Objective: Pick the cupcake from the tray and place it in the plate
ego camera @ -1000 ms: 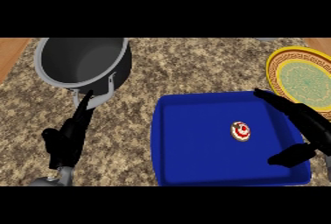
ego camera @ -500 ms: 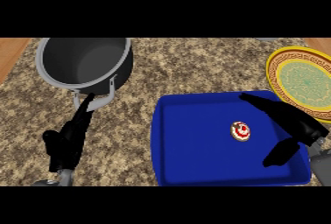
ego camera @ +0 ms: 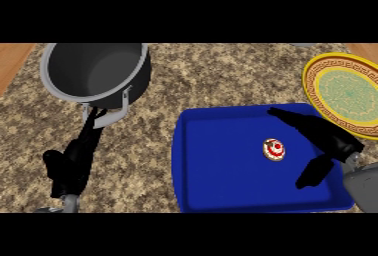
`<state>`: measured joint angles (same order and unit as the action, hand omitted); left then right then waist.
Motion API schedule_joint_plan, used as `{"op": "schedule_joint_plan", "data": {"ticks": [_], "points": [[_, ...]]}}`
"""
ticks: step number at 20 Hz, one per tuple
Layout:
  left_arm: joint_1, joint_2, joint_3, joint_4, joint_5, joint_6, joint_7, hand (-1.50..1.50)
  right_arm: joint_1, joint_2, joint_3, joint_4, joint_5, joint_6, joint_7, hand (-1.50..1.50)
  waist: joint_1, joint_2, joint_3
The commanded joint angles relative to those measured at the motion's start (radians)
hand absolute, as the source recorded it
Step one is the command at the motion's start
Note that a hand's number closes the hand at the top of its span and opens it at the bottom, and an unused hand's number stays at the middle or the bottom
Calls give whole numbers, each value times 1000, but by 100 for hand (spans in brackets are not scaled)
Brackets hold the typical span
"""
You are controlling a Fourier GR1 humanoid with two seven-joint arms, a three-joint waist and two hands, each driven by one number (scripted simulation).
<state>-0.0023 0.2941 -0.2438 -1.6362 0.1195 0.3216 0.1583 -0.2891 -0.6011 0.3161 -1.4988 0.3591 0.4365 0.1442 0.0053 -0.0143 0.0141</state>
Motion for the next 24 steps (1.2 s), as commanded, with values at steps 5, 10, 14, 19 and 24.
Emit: {"op": "schedule_joint_plan", "data": {"ticks": [5,10,14,19,24], "points": [[-41,-21,21,127,-19,12,70,0,-30,104,35,111,75,-45,-19,-150,0,20,-13],[-37,-7,60,155,-14,5,54,0,-27,84,21,122,83,-21,-46,-150,-5,21,-14],[23,-20,35,130,-26,-1,24,0,-27,83,9,140,88,-4,-57,-150,-6,17,-14],[9,-21,41,133,-34,-5,46,0,-33,116,56,182,196,-105,-147,150,-5,18,-14],[-17,-3,63,125,-20,-37,74,0,-64,140,37,179,236,-150,-146,150,-7,17,-14]]}}
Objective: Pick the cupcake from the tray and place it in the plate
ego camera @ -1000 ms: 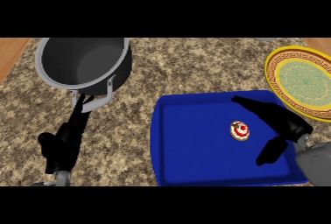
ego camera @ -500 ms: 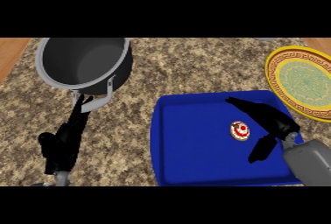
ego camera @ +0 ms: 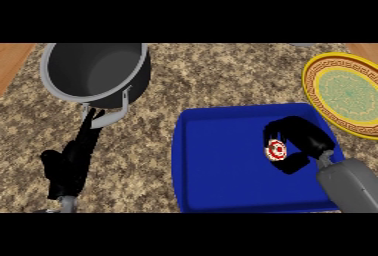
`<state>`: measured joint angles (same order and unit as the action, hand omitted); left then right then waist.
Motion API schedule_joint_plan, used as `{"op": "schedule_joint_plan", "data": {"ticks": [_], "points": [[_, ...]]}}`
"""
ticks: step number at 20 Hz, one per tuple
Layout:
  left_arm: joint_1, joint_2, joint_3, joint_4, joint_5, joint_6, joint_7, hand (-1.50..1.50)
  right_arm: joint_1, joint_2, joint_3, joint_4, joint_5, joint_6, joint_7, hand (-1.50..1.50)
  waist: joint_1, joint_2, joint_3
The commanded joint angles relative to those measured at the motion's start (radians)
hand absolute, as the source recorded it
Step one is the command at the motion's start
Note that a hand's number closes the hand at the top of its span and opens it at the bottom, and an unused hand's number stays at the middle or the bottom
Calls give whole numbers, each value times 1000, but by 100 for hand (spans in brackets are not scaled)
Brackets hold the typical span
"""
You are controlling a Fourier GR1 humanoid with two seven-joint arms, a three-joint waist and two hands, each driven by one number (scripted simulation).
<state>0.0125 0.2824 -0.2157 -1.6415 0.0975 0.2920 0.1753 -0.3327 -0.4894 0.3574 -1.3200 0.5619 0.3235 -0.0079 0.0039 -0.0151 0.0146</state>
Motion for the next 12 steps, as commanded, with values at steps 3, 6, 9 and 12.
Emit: {"op": "schedule_joint_plan", "data": {"ticks": [3,6,9,12], "points": [[-9,-22,-7,84,-38,36,85,0,3,-26,-58,-9,56,-94,-20,150,-11,16,-14],[-27,-38,11,127,-35,32,29,0,-98,38,-89,169,91,-167,-36,150,12,25,-14],[-31,-36,0,127,-37,18,61,0,-161,15,-134,208,79,-135,-22,150,6,22,-14],[-29,-7,56,128,3,-9,42,0,-177,-19,-201,217,106,-263,-56,150,1,23,-14]]}}
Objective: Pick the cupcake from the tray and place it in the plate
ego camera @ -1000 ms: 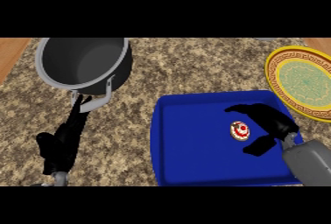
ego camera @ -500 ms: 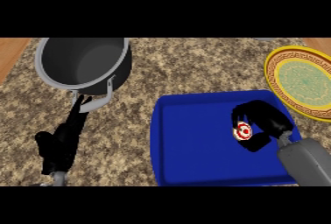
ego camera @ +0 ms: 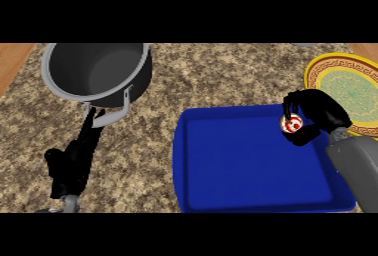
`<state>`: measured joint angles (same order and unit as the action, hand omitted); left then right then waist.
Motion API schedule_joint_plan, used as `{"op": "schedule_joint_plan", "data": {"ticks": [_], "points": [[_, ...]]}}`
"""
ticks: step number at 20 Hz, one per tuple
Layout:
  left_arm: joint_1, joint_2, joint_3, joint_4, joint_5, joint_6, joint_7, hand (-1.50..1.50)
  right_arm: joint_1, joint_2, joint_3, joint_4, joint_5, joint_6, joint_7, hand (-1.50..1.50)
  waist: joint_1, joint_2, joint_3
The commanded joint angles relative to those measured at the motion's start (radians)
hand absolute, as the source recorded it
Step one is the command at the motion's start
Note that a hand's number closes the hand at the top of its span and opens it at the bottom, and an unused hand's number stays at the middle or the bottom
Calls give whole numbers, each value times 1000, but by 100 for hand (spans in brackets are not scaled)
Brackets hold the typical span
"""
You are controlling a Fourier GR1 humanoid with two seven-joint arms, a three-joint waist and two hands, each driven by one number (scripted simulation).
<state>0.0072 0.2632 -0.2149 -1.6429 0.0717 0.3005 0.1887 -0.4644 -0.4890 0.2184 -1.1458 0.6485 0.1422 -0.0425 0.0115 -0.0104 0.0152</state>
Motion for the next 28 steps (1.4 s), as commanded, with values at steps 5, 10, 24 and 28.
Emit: {"op": "schedule_joint_plan", "data": {"ticks": [5,10,24,28], "points": [[-6,3,62,148,34,-23,21,0,-61,-12,-114,-64,-7,-121,-13,150,-25,12,-16],[54,0,40,88,4,2,28,0,-19,-47,-229,-176,1,-269,45,150,-39,6,-16],[-4,-16,52,141,-10,-29,7,0,-108,-186,-447,164,-56,-240,-16,150,-1,24,-14],[-25,-16,52,108,-17,-30,49,0,-179,-180,-440,318,-21,-264,-52,150,10,22,-14]]}}
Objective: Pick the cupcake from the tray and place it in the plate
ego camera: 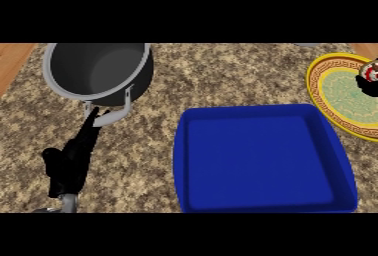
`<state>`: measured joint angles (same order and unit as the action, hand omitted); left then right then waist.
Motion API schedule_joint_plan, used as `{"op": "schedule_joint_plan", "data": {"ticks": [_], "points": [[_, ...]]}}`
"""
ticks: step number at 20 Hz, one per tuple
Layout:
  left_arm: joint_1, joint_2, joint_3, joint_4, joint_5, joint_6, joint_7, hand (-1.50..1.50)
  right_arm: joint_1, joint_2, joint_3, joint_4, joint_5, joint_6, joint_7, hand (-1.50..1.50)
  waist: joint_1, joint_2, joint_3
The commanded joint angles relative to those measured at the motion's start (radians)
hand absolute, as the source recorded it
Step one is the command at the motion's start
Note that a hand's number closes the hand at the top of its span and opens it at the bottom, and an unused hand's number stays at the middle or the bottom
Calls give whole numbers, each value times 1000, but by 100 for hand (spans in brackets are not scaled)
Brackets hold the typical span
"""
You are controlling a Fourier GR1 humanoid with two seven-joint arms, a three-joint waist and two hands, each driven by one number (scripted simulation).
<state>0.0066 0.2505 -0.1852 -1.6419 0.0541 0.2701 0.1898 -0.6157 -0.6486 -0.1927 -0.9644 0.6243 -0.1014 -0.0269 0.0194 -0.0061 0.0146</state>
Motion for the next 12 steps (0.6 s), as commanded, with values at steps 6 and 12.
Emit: {"op": "schedule_joint_plan", "data": {"ticks": [6,12], "points": [[-54,-15,3,107,-16,3,88,0,-93,-51,-6,344,53,11,-117,150,13,25,-12],[-14,-6,-6,90,-25,-14,47,0,-135,-72,11,525,47,197,-185,150,31,31,-11]]}}
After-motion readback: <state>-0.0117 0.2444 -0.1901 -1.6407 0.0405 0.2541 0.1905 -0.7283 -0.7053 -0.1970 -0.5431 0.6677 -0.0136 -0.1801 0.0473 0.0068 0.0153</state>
